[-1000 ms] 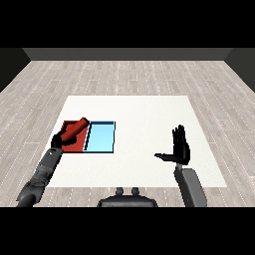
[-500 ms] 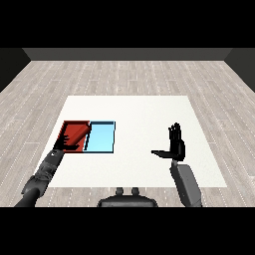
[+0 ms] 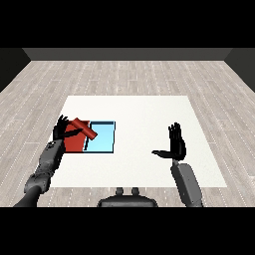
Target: Pick the red can and put it in the red box
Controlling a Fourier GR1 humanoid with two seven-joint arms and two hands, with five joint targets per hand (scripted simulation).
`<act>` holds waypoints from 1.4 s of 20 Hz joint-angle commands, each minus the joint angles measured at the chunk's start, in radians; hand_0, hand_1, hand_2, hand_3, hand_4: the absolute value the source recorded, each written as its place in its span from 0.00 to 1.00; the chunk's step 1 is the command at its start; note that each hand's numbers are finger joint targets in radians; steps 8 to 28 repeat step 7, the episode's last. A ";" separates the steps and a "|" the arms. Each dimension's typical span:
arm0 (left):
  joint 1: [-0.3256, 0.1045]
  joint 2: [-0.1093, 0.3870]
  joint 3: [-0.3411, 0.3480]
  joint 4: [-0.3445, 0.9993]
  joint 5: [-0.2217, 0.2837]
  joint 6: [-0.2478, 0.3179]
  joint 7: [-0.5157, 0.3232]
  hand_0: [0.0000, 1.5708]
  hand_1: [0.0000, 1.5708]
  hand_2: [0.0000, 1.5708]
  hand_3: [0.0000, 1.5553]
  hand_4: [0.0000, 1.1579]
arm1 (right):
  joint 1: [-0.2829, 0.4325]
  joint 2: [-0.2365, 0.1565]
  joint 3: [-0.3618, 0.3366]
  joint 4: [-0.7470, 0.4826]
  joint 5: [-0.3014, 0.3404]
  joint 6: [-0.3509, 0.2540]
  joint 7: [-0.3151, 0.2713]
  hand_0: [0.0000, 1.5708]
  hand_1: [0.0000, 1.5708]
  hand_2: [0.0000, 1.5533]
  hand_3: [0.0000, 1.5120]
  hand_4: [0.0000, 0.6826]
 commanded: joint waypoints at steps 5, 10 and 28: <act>0.086 -0.265 0.083 -0.273 0.190 -0.278 -0.306 0.00 0.00 0.00 0.00 0.00 | 0.020 -0.014 0.023 0.009 0.022 0.039 -0.028 0.00 0.00 0.00 0.00 0.00; 0.148 -0.269 0.041 -0.392 0.175 -0.269 -0.295 0.00 0.00 0.00 0.00 0.00 | 0.010 -0.036 0.013 0.010 0.034 0.052 -0.041 0.00 0.00 0.00 0.00 0.00; 0.148 -0.269 0.041 -0.392 0.175 -0.269 -0.295 0.00 0.00 0.00 0.00 0.00 | 0.010 -0.036 0.013 0.010 0.034 0.052 -0.041 0.00 0.00 0.00 0.00 0.00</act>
